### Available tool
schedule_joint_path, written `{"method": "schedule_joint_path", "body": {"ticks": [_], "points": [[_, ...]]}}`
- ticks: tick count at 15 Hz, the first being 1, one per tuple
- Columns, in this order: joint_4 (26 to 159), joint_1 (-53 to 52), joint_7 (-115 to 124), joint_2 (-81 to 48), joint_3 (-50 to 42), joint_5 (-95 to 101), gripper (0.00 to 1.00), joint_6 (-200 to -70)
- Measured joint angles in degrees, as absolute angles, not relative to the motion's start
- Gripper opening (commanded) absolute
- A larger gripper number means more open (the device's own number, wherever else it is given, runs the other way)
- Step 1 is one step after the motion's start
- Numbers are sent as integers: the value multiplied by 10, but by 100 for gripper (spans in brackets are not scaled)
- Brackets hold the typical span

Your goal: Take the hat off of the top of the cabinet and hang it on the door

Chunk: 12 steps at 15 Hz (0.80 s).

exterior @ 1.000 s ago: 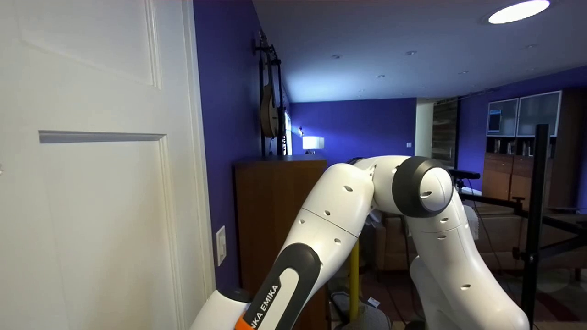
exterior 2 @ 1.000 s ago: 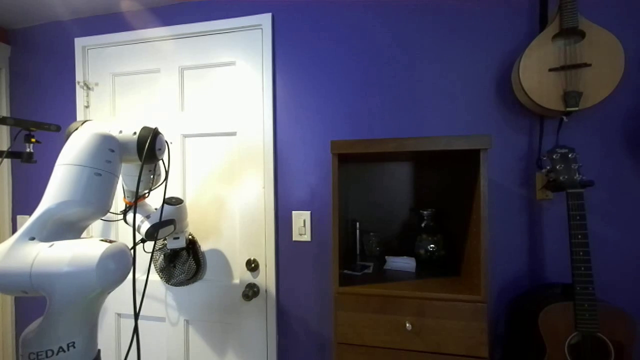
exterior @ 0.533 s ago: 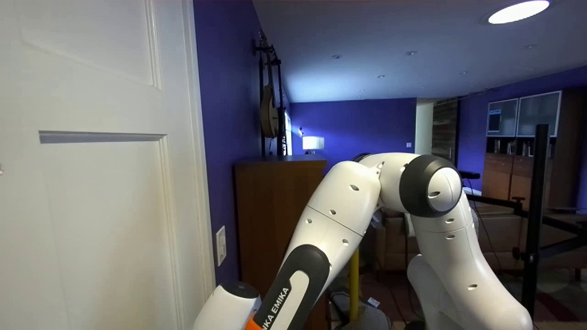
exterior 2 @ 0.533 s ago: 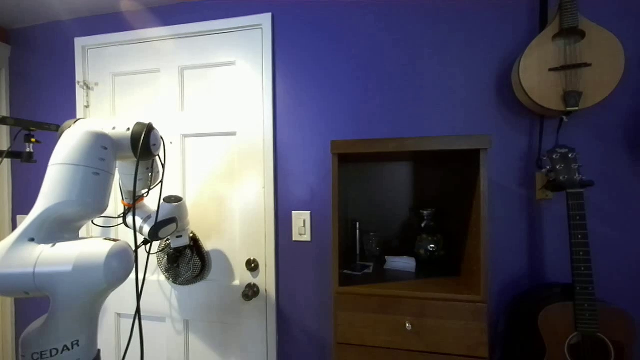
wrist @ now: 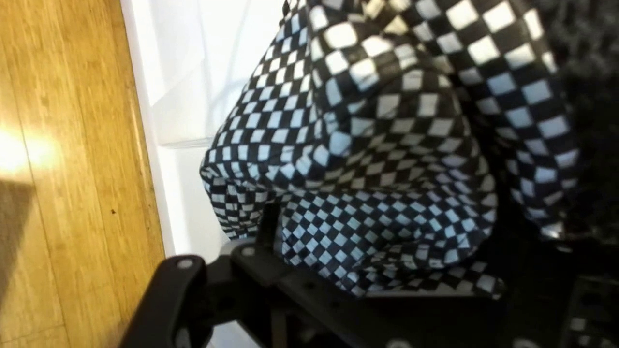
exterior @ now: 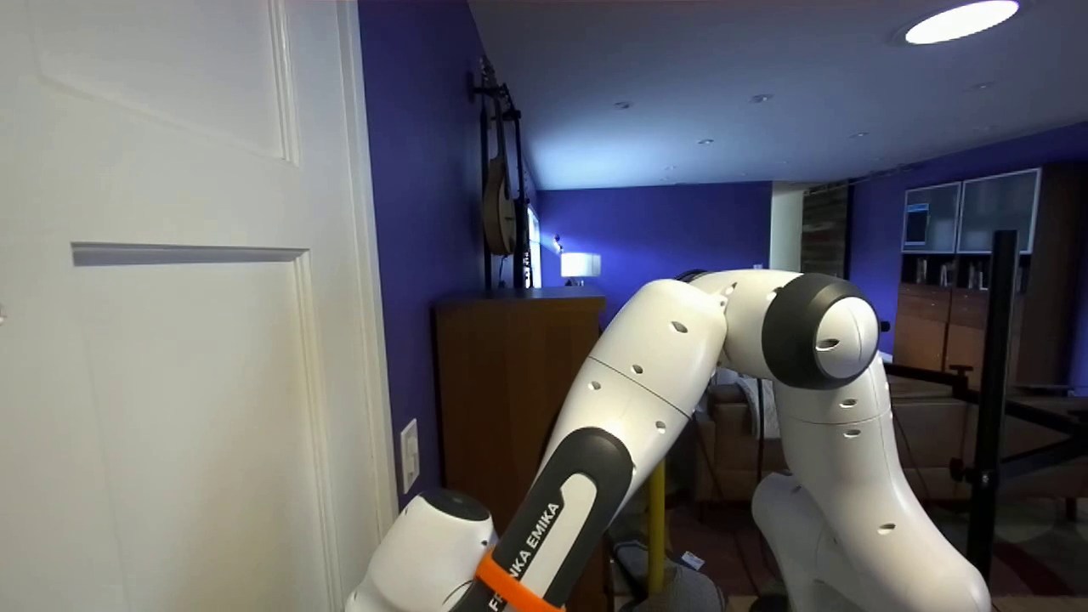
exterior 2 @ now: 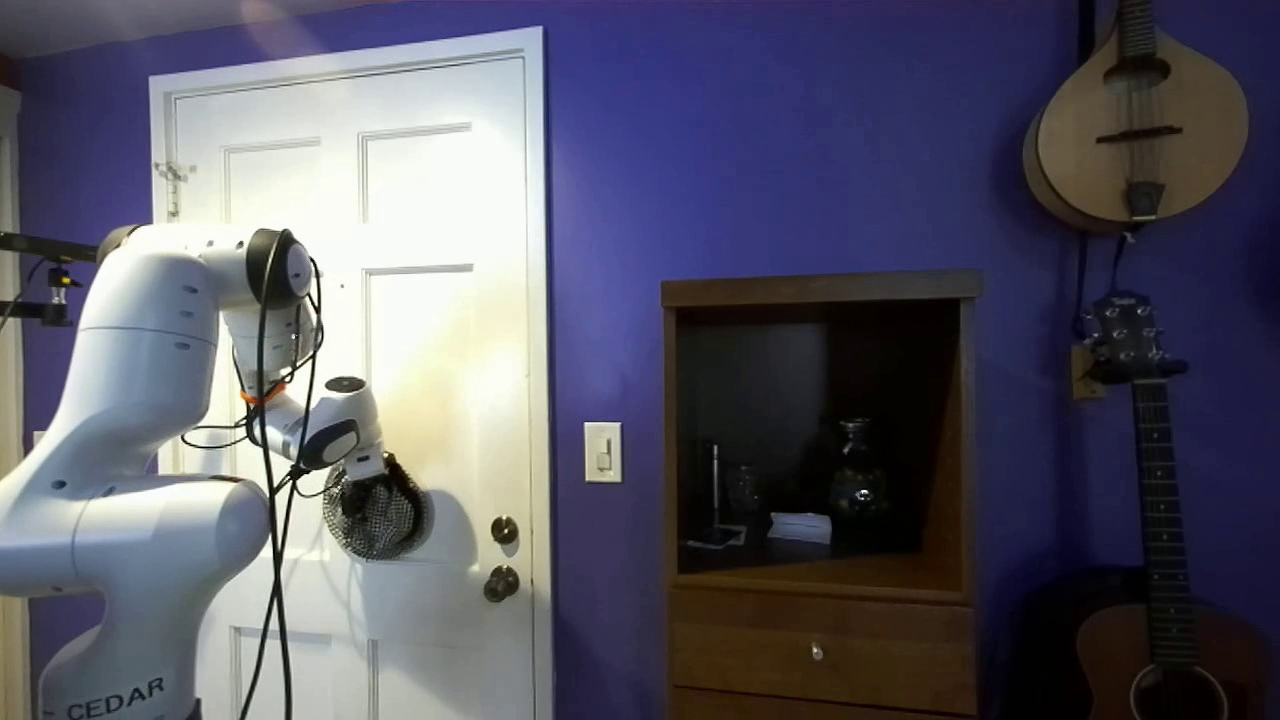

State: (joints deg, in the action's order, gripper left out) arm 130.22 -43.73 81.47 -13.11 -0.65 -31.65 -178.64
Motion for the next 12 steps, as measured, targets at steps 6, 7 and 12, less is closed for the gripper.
{"method": "schedule_joint_path", "body": {"ticks": [6,7,12], "points": [[1299,-417,815,-114,7,-305,100,-1740],[1297,-400,813,-113,26,-305,100,-1738],[1296,-349,807,-113,73,-300,100,-1719]]}}
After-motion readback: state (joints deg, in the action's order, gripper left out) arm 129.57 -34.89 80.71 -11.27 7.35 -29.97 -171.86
